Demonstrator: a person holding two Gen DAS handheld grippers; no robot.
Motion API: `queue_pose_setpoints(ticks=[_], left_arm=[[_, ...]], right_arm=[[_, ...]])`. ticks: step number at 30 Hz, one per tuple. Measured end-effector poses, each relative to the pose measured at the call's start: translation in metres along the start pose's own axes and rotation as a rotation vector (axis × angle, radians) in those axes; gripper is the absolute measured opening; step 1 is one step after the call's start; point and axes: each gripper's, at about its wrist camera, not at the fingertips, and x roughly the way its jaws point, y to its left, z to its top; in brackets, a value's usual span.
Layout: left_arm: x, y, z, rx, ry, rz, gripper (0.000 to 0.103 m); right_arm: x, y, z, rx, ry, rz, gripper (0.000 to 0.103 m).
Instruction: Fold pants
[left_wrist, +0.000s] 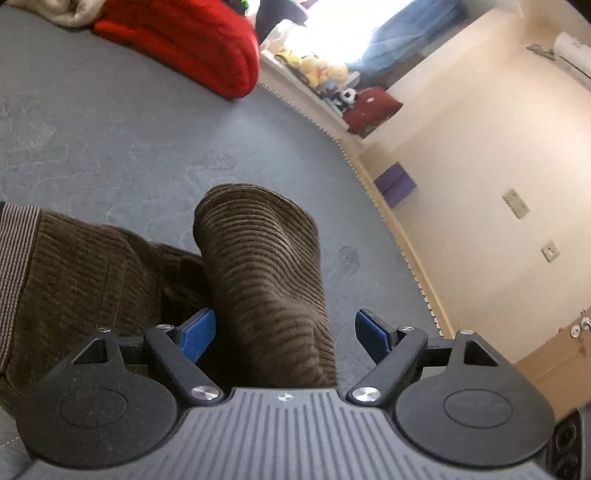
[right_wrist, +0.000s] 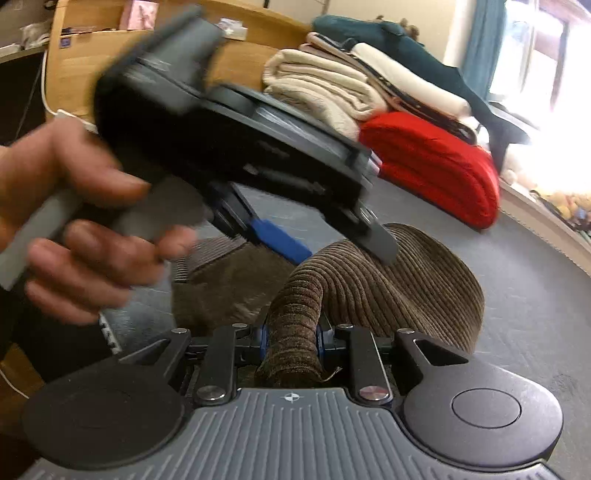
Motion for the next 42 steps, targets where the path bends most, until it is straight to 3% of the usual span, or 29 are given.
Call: queue_pose_setpoints(ticks=[3,5,8,13,16,19,20,21,24,26,27,31,34,35,37,38,40,42], left_arm=[[0.010,-0.003,0.004,0.034,0.007,0.044,0.077],[0.020,-0.006,0.003,0.083,0.045,0.115,0.044],[0.024,-0.007,0.005,0.115,0.066,0.122,0.025],[0.019,-0.012,0.004,0.214,0.038,0.164,0.018],[-0.002,-0.011,0.014,0.233,-0.027,0.185,0.018],[-0.029,0.019,0.033,0.101,-0.079,0.216,0.018],[-0.038,0.031,0.036,0.058,-0.095,0.251,0.018],[-0.046,0.043,0.040,0.028,-0.116,0.308,0.018],[-0.064,0.076,0.047,-0.030,-0.161,0.501,0.019],[-0.070,0.095,0.048,-0.083,-0.167,0.606,0.029],[-0.071,0.102,0.049,-0.105,-0.162,0.623,0.031],[-0.079,0.108,0.045,-0.124,-0.182,0.633,0.041],[-0.076,0.100,0.044,-0.097,-0.177,0.620,0.048],[-0.076,0.102,0.041,-0.103,-0.150,0.594,0.053],[-0.061,0.109,0.034,-0.130,-0.042,0.560,0.070],[-0.052,0.113,0.028,-0.126,0.014,0.583,0.078],[-0.036,0.116,0.018,-0.085,0.095,0.645,0.084],[-0.038,0.117,0.019,-0.104,0.086,0.636,0.084]], right_arm=[[0.002,0.001,-0.001,-0.011,0.012,0.003,0.024],[0.001,0.002,0.002,-0.012,0.010,0.003,0.024],[0.000,-0.003,0.002,0.017,0.020,0.003,0.024],[0.004,0.004,0.003,0.031,0.030,0.010,0.029],[0.003,0.001,0.011,0.043,-0.014,0.027,0.035],[-0.007,-0.017,0.020,0.193,-0.094,0.122,0.038],[-0.010,-0.026,0.022,0.265,-0.115,0.163,0.042],[-0.011,-0.034,0.022,0.328,-0.120,0.187,0.053],[-0.002,-0.051,0.021,0.445,-0.088,0.173,0.054],[0.009,-0.060,0.019,0.496,-0.053,0.143,0.054],[0.016,-0.062,0.018,0.502,-0.018,0.110,0.054],[0.054,-0.054,0.012,0.457,0.164,0.035,0.054],[0.092,-0.034,-0.002,0.351,0.388,-0.030,0.054],[0.099,-0.032,-0.005,0.347,0.426,-0.046,0.054],[0.107,-0.039,-0.005,0.407,0.454,-0.055,0.054],[0.109,-0.042,-0.004,0.433,0.466,-0.051,0.054],[0.111,-0.049,-0.002,0.483,0.472,-0.036,0.054],[0.112,-0.058,0.004,0.556,0.458,-0.026,0.055]])
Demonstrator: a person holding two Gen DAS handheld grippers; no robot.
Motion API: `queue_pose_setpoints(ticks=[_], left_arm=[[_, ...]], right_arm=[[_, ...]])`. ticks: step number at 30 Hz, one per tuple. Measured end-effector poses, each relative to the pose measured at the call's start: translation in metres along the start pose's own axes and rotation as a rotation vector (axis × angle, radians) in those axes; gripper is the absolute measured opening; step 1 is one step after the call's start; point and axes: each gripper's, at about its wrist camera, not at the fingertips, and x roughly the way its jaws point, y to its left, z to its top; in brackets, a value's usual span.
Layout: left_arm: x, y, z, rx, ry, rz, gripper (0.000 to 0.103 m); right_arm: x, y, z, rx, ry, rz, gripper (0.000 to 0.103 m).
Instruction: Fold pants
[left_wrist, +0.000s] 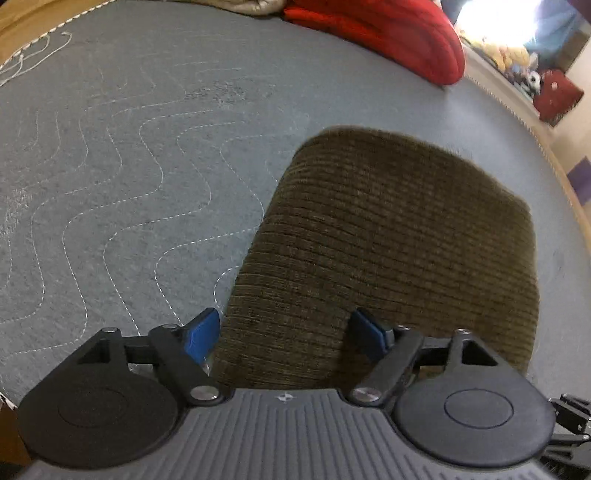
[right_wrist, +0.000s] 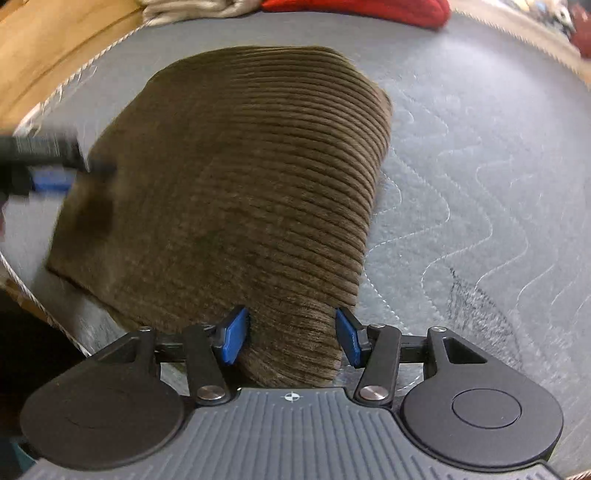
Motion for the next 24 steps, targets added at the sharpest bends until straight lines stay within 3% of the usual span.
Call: queue_pose_setpoints(ticks=[1,4,8,12,14,17,18,24], left_arm=[[-0.002,0.002,0.001,-0.011,-0.003,-0.010,0.084],[-0.009,0.007,0.002,-0.033,-0.032,-0.018,0.084],[-0.023,0.001,-0.002,0.022,-0.080,-0.026,0.084],[-0.035,-0.013,-0.005,0.106,-0.145,-0.023,0.084],[-0.040,-0.020,-0.007,0.138,-0.163,-0.018,0.084],[-0.042,-0.025,-0.006,0.164,-0.185,-0.014,0.084],[-0.044,-0.028,-0.006,0.174,-0.200,-0.017,0.083],[-0.059,-0.047,-0.008,0.252,-0.299,-0.075,0.078]], right_arm=[[-0.005,-0.004,0.005,0.044,-0.021,0.021,0.055],[-0.033,-0.013,0.016,0.134,-0.190,0.103,0.054],[-0.042,-0.009,0.044,0.115,-0.360,0.034,0.056],[-0.015,0.002,0.076,0.046,-0.366,-0.086,0.055],[0.013,0.003,0.087,-0.010,-0.312,-0.218,0.050],[0.055,-0.012,0.090,0.020,-0.173,-0.299,0.048],[0.060,-0.017,0.090,0.031,-0.167,-0.322,0.048],[0.038,-0.029,0.096,0.124,-0.208,-0.290,0.048]])
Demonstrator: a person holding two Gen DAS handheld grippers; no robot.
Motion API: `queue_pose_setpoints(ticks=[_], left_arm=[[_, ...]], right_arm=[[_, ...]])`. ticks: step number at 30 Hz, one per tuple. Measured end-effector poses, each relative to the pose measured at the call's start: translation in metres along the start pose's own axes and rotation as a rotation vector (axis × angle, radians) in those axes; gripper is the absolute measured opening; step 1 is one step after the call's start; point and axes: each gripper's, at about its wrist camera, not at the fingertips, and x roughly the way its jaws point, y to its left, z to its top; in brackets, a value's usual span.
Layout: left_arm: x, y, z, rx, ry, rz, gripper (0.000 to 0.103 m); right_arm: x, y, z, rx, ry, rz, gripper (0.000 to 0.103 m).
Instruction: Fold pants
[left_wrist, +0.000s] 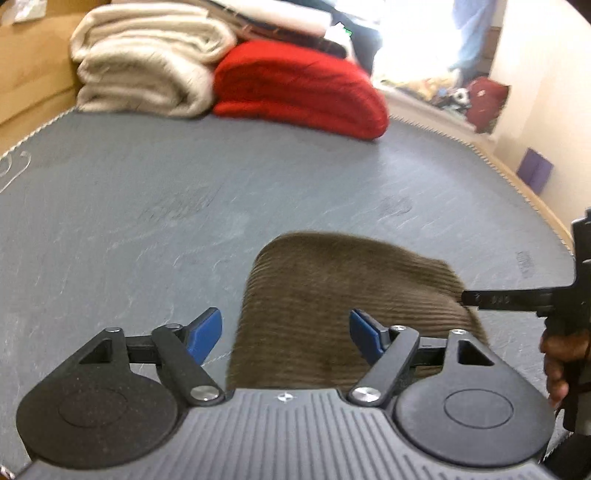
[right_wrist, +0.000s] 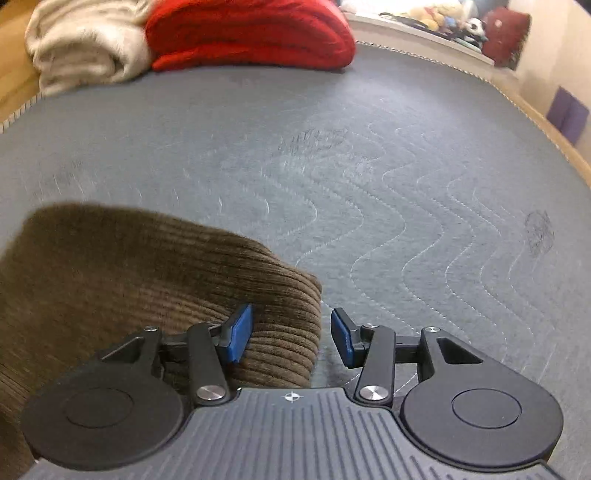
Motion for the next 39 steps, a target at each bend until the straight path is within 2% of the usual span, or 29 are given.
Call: queue_pose_setpoints(ticks=[1,2,3,4,5,7,8,9,10,11,12,14,16,17,19,22,24,26,27,28,29,31,33,36,37,38,39], left_arm=[[-0.001,-0.003,0.000,0.005,-0.003,-0.016,0.070],[0.000,-0.007,-0.001,0.013,0.004,-0.032,0.054],[0.003,-0.010,-0.002,0.022,0.021,-0.044,0.044],[0.007,-0.013,-0.004,0.034,0.054,-0.056,0.020],[0.012,-0.015,-0.007,0.045,0.096,-0.059,0.001],[0.030,-0.018,-0.017,0.070,0.219,-0.022,0.000],[0.037,-0.018,-0.023,0.073,0.264,-0.008,0.000],[0.038,-0.020,-0.026,0.071,0.273,0.006,0.000],[0.037,-0.022,-0.027,0.072,0.265,0.012,0.001],[0.034,-0.024,-0.026,0.069,0.255,0.009,0.002],[0.029,-0.026,-0.024,0.061,0.242,0.009,0.004],[0.020,-0.030,-0.023,0.040,0.226,0.008,0.007],[0.013,-0.033,-0.017,0.008,0.207,-0.029,0.008],[0.008,-0.033,-0.014,-0.006,0.190,-0.049,0.008],[-0.001,-0.034,-0.011,-0.025,0.157,-0.079,0.008],[-0.012,-0.028,-0.002,-0.053,0.161,-0.100,0.009],[-0.018,-0.023,0.010,-0.052,0.143,-0.091,0.021],[-0.022,-0.016,0.026,-0.062,0.117,-0.095,0.052],[-0.021,-0.011,0.033,-0.069,0.113,-0.109,0.060],[-0.019,-0.007,0.041,-0.077,0.116,-0.126,0.074],[-0.016,-0.002,0.050,-0.087,0.124,-0.141,0.083],[-0.008,0.007,0.062,-0.087,0.137,-0.165,0.086],[0.013,0.015,0.068,-0.082,0.163,-0.179,0.089],[0.048,0.034,0.053,-0.143,0.203,-0.162,0.090],[0.063,0.041,0.043,-0.193,0.253,-0.162,0.090],[0.084,0.049,0.036,-0.264,0.394,-0.127,0.086],[0.094,0.055,0.034,-0.317,0.442,-0.121,0.086]], right_arm=[[-0.011,-0.004,0.000,0.020,-0.035,0.011,0.048],[-0.025,-0.008,-0.002,0.037,-0.076,0.042,0.048],[-0.038,-0.011,-0.006,0.042,-0.110,0.075,0.048],[-0.051,-0.013,-0.013,0.039,-0.135,0.102,0.048],[-0.059,-0.016,-0.023,0.030,-0.149,0.138,0.049],[-0.070,-0.015,-0.042,-0.016,-0.137,0.204,0.049],[-0.066,-0.014,-0.051,-0.056,-0.101,0.211,0.049],[-0.059,-0.007,-0.063,-0.126,-0.021,0.191,0.049],[-0.047,0.000,-0.077,-0.198,0.086,0.156,0.048],[-0.042,-0.001,-0.090,-0.223,0.124,0.126,0.048],[-0.047,-0.007,-0.097,-0.189,0.087,0.122,0.048],[-0.060,-0.018,-0.101,-0.089,0.041,0.175,0.048],[-0.069,-0.026,-0.107,-0.040,0.017,0.223,0.049],[-0.069,-0.021,-0.111,-0.064,0.033,0.241,0.051],[-0.058,-0.012,-0.120,-0.164,0.126,0.243,0.051],[-0.062,-0.018,-0.112,-0.130,0.094,0.228,0.053],[-0.074,-0.029,-0.103,-0.065,0.040,0.238,0.053],[-0.090,-0.038,-0.090,-0.021,-0.027,0.253,0.055],[-0.097,-0.042,-0.083,0.001,-0.058,0.268,0.057],[-0.100,-0.047,-0.077,0.016,-0.079,0.286,0.060],[-0.104,-0.051,-0.069,0.032,-0.092,0.308,0.063],[-0.104,-0.059,-0.056,0.057,-0.092,0.355,0.074],[-0.096,-0.064,-0.045,0.064,-0.063,0.383,0.079],[-0.073,-0.065,-0.041,0.058,-0.016,0.376,0.080],[-0.062,-0.065,-0.041,0.063,0.006,0.364,0.080],[-0.058,-0.066,-0.039,0.071,0.031,0.360,0.080],[-0.049,-0.065,-0.040,0.081,0.061,0.367,0.080]])
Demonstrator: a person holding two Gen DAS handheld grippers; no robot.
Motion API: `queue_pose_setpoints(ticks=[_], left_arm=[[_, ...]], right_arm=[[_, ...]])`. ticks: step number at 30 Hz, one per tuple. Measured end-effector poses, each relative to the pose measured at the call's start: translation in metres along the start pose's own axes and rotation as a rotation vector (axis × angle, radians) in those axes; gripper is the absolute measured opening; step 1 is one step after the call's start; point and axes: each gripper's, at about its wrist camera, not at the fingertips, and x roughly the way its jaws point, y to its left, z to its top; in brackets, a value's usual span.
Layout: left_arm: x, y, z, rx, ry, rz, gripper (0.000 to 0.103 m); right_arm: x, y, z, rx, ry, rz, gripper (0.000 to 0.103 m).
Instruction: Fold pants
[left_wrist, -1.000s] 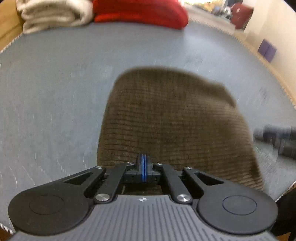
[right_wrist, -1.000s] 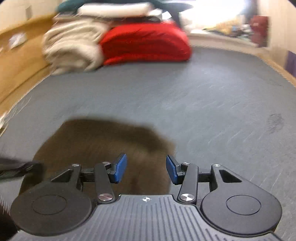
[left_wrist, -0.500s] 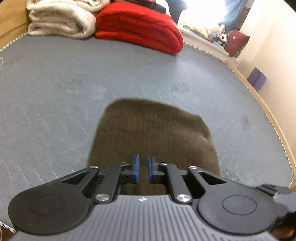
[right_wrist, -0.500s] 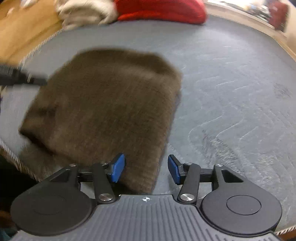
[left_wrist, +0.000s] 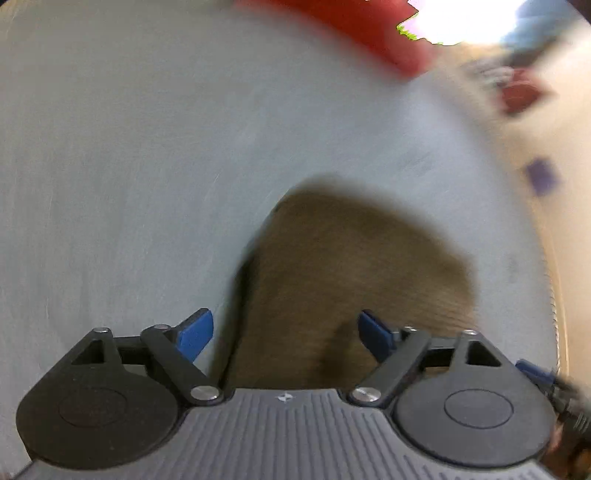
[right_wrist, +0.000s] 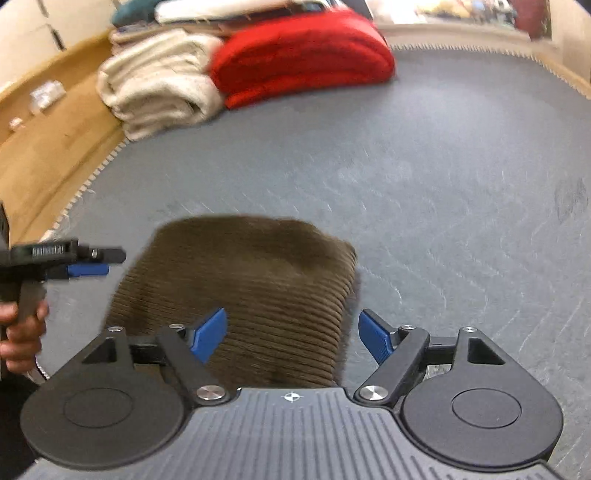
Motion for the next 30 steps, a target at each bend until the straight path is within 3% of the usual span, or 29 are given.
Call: queue_pose_setpoints(ticks=[4,6,7,10,15,20,25,26,30], left_arm=[[0.010,0.001,0.015,-0.034,-0.001,-0.088,0.090],[0.024,0.001,0.020,-0.038,0.054,-0.087,0.090],[0.030,0.001,0.021,-0.037,0.073,-0.077,0.093],[0.041,0.002,0.027,-0.027,0.097,-0.054,0.099],[0.060,0.004,0.036,-0.071,0.155,-0.110,0.100],[0.075,0.000,0.041,-0.074,0.173,-0.103,0.103],[0.078,-0.003,0.037,-0.069,0.164,-0.090,0.103],[0.077,-0.005,0.038,-0.059,0.156,-0.083,0.099],[0.069,-0.020,0.039,-0.016,0.132,-0.054,0.082]], right_arm=[[0.040,-0.007,-0.012,0.092,0.116,0.037,0.080],[0.055,-0.008,-0.015,0.121,0.163,0.051,0.081],[0.060,-0.007,-0.016,0.131,0.177,0.048,0.086],[0.074,-0.008,-0.015,0.157,0.219,0.062,0.093],[0.083,-0.004,-0.008,0.180,0.237,0.129,0.095],[0.089,0.000,-0.005,0.175,0.234,0.141,0.097],[0.076,-0.002,-0.009,0.140,0.200,0.148,0.083],[0.074,-0.001,-0.007,0.143,0.189,0.151,0.081],[0.055,0.002,0.000,0.120,0.111,0.210,0.057]])
